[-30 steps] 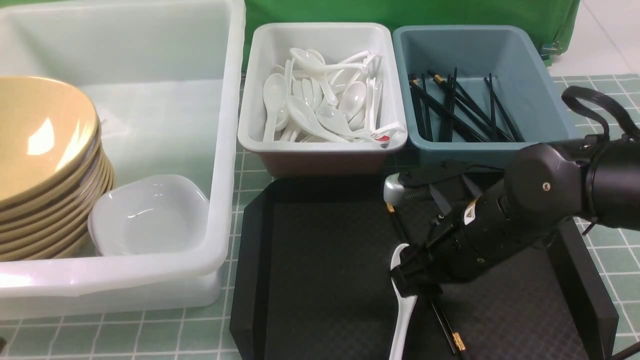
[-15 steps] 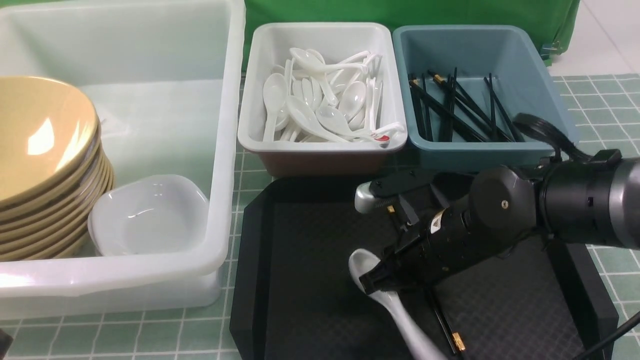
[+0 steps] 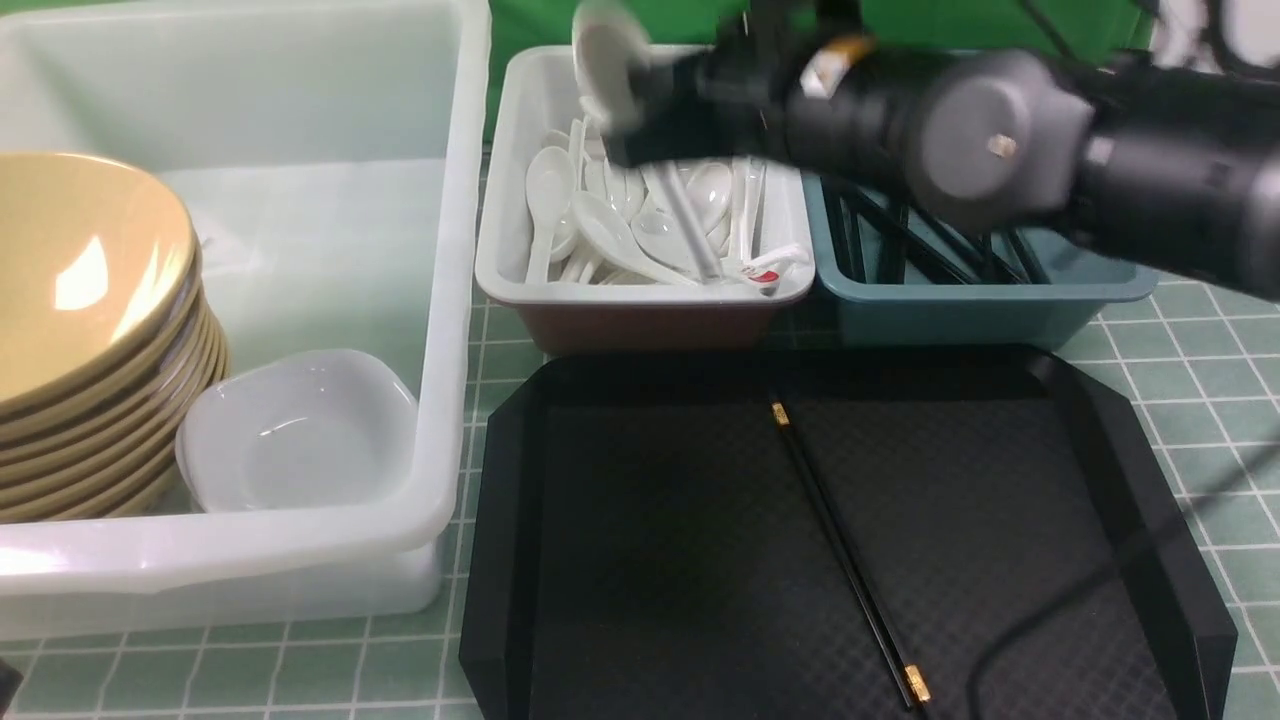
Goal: On blue table put chopsticks spoon bowls plates into blue grey white boxes.
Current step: 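Place the white spoon into the bin of spoons with the right gripper, then grasp the chopsticks with the right gripper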
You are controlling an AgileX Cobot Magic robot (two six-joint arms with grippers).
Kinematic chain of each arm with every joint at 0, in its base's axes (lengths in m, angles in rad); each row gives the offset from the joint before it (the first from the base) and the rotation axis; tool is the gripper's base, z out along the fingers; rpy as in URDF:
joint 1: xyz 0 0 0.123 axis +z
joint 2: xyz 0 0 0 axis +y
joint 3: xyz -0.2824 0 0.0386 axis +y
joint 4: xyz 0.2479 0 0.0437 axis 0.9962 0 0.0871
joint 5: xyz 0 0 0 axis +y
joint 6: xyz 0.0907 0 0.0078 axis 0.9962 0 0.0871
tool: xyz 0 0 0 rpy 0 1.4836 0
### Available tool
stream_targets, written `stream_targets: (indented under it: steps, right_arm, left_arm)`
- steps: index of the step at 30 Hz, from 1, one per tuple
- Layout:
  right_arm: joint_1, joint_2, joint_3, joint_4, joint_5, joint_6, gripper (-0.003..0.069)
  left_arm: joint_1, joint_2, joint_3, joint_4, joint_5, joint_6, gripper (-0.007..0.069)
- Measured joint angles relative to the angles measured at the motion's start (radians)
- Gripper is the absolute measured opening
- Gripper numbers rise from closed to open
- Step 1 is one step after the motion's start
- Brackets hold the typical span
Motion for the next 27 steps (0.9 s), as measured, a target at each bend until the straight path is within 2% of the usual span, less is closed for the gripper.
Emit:
stream_targets:
  steps: [1,3,5,7,8,11,13,15,18,19,23,27]
  right_arm:
    - [-0.007,0.025,-0.021,0.0,-0.018,-0.005,0.0111]
    - [-0.042,0.121,-0.097,0.0,-0.027,-0.021,0.0189]
    - [-0.077,0.177,-0.137,0.0,0.038,-0.021,0.0288]
    - [-0.111,0.194,-0.16,0.0,0.171,-0.021,0.0377]
    - [-0.114,0.194,-0.164,0.0,0.186,-0.021,0.0384]
    - [-0.155,0.152,-0.186,-0.017,0.531,-0.018,0.0458]
    - [-0.169,0.122,-0.188,-0.055,0.717,0.014,0.0464]
    - [-0.179,0.098,-0.171,-0.116,0.904,0.104,0.0457]
    - [-0.164,0.066,-0.043,-0.219,1.056,0.199,0.043]
    - [-0.164,0.066,-0.043,-0.219,1.056,0.199,0.043]
    - [-0.057,0.054,0.205,-0.299,0.918,0.269,0.0415]
    - [-0.019,0.072,0.26,-0.342,0.828,0.277,0.0403]
  left_arm:
    - [0.0,0.0,0.0,0.0,0.0,0.0,0.0004]
    - [0.0,0.0,0.0,0.001,0.0,0.0,0.0004]
    - [0.0,0.0,0.0,0.001,0.0,0.0,0.0004]
    - [0.0,0.0,0.0,0.001,0.0,0.0,0.0004]
    - [0.0,0.0,0.0,0.001,0.0,0.0,0.0004]
    - [0.0,0.0,0.0,0.001,0.0,0.0,0.0004]
    - [0.0,0.0,0.0,0.001,0.0,0.0,0.0004]
    - [0.0,0.0,0.0,0.001,0.0,0.0,0.0004]
    - [0.0,0.0,0.0,0.001,-0.001,0.0,0.0004]
    - [0.0,0.0,0.0,0.001,-0.001,0.0,0.0004]
    - [0.0,0.0,0.001,0.001,-0.009,0.0,0.0004]
    - [0.0,0.0,0.001,0.001,-0.009,0.0,0.0004]
